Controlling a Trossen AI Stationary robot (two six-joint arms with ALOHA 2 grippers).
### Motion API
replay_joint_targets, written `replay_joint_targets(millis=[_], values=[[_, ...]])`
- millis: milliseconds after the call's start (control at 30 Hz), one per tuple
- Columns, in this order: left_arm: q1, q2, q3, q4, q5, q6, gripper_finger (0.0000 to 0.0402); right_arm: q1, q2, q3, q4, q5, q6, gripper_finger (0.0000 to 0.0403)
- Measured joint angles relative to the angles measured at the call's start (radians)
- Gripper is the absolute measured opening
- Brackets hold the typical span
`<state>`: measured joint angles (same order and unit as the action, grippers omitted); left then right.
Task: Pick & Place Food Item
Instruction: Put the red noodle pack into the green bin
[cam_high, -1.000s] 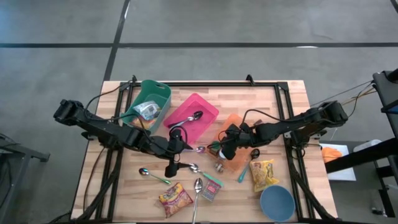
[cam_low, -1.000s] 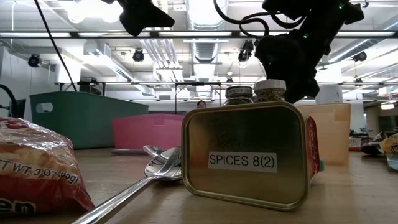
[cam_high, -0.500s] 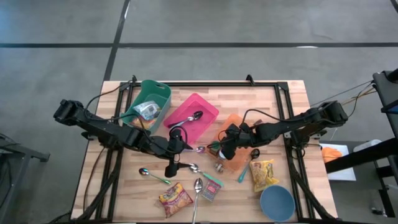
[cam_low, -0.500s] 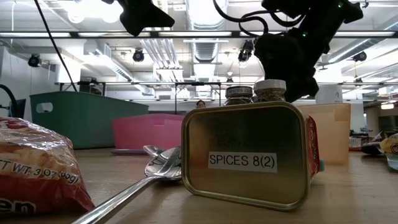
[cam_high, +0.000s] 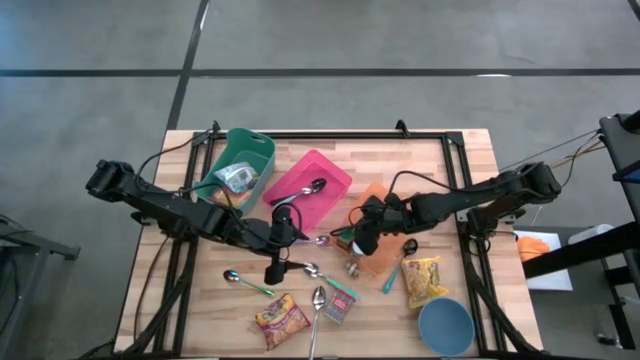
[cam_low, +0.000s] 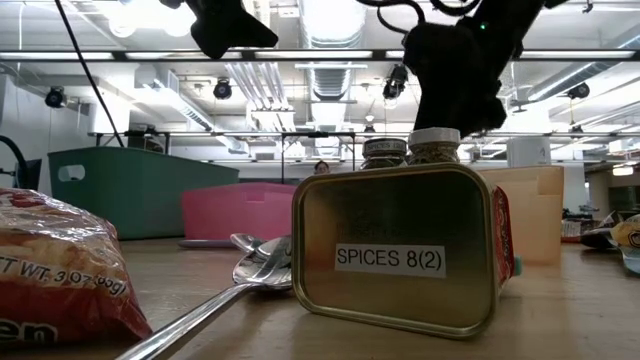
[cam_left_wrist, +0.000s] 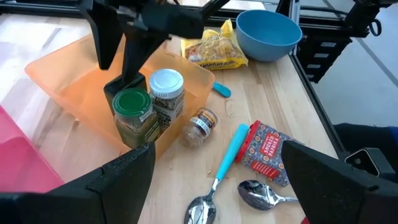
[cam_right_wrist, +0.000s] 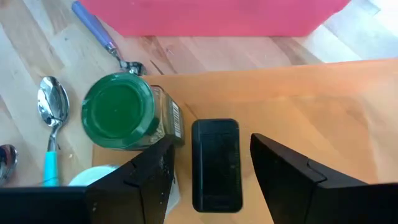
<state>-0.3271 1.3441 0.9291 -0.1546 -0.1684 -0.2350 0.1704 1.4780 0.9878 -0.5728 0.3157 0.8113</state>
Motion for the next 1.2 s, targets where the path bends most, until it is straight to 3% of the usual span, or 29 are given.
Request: replay_joint_targets(millis=[233,500,733,1200], values=[[0.001,-0.002,0.002,-0.023,0.002,-0.002,0.0352,0.003,-0.037,0.104,-0.214,0.06,0.0,0.0208],[-0.005,-0.06,0.031,-0.152,0.011,-0.069,0.0352,0.014,-0.149,0.212,-0.594,0.153,0.162,0.0208],[-0.015,-0.136,0.025,-0.296,-0.001,-0.13,0.0352,0.025,-0.252,0.076,-0.68,0.004,0.312,0.0208],[-0.028,-0.211,-0.034,-0.299,-0.071,-0.159,0.0352,0.066,-0.283,-0.146,-0.668,-0.091,0.414,0.0208]])
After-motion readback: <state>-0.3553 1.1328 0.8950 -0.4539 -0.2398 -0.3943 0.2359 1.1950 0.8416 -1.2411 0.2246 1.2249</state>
